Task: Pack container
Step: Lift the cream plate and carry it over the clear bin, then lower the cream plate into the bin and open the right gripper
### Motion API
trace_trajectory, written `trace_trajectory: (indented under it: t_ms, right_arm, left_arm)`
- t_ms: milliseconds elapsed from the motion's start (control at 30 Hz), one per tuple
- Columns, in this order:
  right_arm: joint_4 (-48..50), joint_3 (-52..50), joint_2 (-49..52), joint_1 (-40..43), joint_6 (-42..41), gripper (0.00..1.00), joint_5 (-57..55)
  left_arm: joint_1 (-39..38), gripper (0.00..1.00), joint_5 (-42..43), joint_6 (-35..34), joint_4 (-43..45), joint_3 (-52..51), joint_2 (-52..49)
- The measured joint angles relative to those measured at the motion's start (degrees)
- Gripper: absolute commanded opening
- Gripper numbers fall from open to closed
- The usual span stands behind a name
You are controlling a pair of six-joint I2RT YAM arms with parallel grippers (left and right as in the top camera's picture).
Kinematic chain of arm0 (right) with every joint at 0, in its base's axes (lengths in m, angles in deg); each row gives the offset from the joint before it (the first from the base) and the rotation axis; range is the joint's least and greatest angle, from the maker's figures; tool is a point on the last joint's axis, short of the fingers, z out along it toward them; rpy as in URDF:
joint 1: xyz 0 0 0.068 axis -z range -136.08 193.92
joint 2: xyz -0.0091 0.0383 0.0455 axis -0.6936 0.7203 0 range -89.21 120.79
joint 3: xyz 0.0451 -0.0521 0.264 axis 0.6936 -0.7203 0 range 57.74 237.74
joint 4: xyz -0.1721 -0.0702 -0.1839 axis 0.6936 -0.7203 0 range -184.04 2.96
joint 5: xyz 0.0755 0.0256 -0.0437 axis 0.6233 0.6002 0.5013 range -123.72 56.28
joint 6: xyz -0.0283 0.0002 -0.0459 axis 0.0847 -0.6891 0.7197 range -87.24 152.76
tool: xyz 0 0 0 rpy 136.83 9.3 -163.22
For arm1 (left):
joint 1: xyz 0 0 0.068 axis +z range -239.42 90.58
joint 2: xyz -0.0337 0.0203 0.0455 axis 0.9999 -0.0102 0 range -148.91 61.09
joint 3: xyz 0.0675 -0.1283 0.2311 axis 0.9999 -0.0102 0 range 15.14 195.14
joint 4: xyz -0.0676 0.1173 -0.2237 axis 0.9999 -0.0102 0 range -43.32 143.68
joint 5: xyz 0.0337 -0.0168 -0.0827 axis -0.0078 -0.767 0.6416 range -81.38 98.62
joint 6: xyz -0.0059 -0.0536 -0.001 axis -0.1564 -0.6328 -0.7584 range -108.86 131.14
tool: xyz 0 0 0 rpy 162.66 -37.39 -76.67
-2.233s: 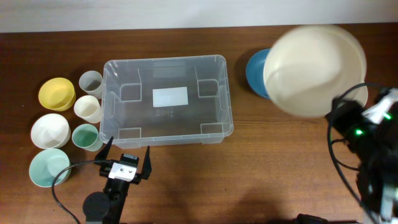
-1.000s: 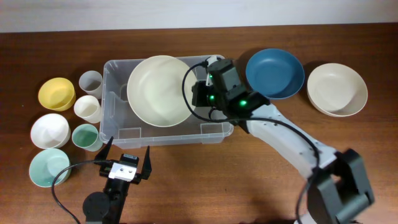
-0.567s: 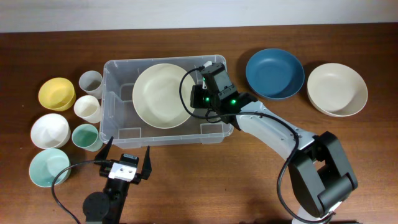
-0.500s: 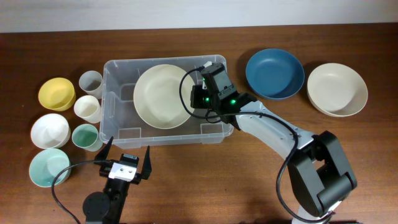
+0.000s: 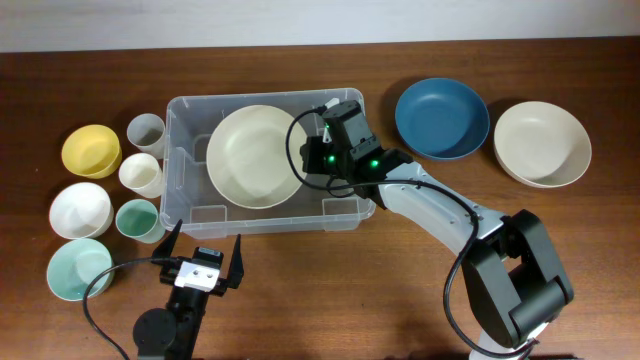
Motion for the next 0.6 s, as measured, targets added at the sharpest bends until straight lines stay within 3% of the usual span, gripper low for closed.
trace_trajectory:
  t_ms: [600]
  right_arm:
    - [-0.9,0.0,0.02,-0.7,-3.93,0.12,5.53]
  left_arm:
    - [0.0,1.0,0.0,0.0,0.0,0.0,0.0]
